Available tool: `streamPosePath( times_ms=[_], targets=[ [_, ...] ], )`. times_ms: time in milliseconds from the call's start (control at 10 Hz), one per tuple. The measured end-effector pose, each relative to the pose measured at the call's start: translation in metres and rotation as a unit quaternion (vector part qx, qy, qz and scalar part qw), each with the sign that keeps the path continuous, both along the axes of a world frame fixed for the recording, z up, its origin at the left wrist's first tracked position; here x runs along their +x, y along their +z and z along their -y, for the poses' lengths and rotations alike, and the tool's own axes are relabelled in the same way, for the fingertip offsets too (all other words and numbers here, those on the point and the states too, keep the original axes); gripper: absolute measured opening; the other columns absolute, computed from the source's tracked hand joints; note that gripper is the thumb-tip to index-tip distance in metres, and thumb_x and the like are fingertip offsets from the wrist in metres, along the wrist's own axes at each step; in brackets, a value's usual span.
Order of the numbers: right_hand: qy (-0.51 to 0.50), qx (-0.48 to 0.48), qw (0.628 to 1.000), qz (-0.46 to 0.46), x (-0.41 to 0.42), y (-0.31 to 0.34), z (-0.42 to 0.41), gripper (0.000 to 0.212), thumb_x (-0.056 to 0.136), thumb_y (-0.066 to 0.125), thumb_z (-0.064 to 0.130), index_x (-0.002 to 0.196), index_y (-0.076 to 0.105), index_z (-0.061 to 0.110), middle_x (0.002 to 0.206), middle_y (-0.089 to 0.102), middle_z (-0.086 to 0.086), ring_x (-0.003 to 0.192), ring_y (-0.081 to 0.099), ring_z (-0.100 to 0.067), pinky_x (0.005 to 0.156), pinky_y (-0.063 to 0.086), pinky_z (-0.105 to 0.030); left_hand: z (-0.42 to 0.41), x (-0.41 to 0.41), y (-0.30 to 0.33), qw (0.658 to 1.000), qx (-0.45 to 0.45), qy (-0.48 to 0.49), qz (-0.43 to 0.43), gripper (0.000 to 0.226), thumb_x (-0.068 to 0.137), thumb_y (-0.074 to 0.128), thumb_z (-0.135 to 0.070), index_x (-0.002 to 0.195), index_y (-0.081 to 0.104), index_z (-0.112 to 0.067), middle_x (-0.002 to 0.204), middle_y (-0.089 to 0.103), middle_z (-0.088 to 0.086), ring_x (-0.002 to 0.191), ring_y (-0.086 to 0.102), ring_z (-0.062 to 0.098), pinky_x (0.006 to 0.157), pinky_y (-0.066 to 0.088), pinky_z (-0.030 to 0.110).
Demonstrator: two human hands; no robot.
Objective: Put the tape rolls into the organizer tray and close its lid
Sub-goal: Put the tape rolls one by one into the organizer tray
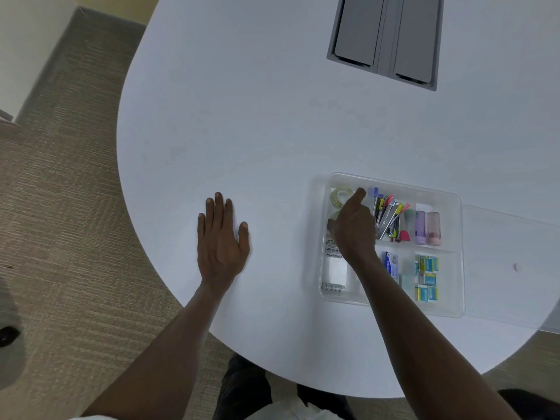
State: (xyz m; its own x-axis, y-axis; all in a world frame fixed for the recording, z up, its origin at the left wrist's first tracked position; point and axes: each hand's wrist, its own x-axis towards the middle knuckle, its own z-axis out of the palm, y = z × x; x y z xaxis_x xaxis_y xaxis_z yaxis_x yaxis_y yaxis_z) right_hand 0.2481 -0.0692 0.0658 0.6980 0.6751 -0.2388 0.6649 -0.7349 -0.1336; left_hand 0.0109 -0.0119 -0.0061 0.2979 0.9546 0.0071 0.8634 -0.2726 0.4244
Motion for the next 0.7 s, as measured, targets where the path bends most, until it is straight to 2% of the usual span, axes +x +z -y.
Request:
streamPosePath(
  times_ms=[200,300,400,500,600,700],
  targets=[
    [0.014,0.019,0.999,-0.021,0.003,0.005,0.006,0.086,0.079,0.070,0.016,0.142,0.018,-0.011,0.090,0.063,-0.024,0.079,0.064,-0.038,0.068,0.051,-0.037,0.000,0.000,-0.001,1.000,0.002,-0.002,0.002,0.059,0.103,0.039,-0.038,0.154,0.032,-0.009,0.165,0.024,0.011,0.156,0.017,0.025,0.126,0.020,0.045],
    [0.037,0.051,0.998,-0.004,0.003,0.015,0.010,0.077,0.080,0.069,0.015,0.137,0.027,-0.016,0.086,0.062,-0.026,0.076,0.063,-0.039,0.065,0.050,-0.038,0.000,-0.001,-0.002,1.000,-0.003,-0.007,-0.005,0.059,0.103,0.038,-0.038,0.154,0.030,-0.009,0.166,0.023,0.011,0.156,0.016,0.025,0.126,0.020,0.046],
    [0.057,0.089,0.994,0.025,0.003,0.019,0.016,0.062,0.071,0.072,0.009,0.119,0.045,-0.020,0.072,0.059,-0.023,0.062,0.060,-0.037,0.054,0.044,-0.032,0.000,-0.001,-0.003,1.000,-0.010,-0.016,-0.013,0.060,0.103,0.036,-0.039,0.155,0.028,-0.009,0.167,0.020,0.011,0.156,0.014,0.026,0.126,0.019,0.046],
    [0.072,0.132,0.989,0.008,0.005,0.023,0.024,0.045,0.073,0.067,0.006,0.110,0.051,-0.015,0.079,0.060,-0.025,0.071,0.060,-0.040,0.061,0.050,-0.041,-0.001,-0.001,-0.004,0.999,-0.015,-0.023,-0.023,0.060,0.104,0.034,-0.039,0.155,0.026,-0.009,0.167,0.018,0.011,0.156,0.013,0.027,0.126,0.018,0.047],
    [0.076,0.143,0.987,-0.017,0.004,0.028,0.031,0.038,0.077,0.064,0.007,0.111,0.052,-0.007,0.093,0.059,-0.023,0.085,0.056,-0.038,0.074,0.047,-0.042,-0.001,0.000,-0.002,0.998,-0.034,-0.025,-0.044,0.060,0.104,0.030,-0.038,0.156,0.024,-0.007,0.167,0.017,0.013,0.156,0.013,0.030,0.125,0.020,0.050],
    [0.094,0.162,0.982,-0.029,0.005,0.031,0.041,0.035,0.078,0.063,0.006,0.110,0.052,-0.003,0.096,0.057,-0.019,0.088,0.053,-0.034,0.074,0.045,-0.040,0.000,0.007,0.006,0.996,-0.075,-0.021,-0.046,0.063,0.104,0.029,-0.039,0.155,0.022,-0.002,0.167,0.015,0.017,0.155,0.013,0.034,0.124,0.020,0.056]
  ],
)
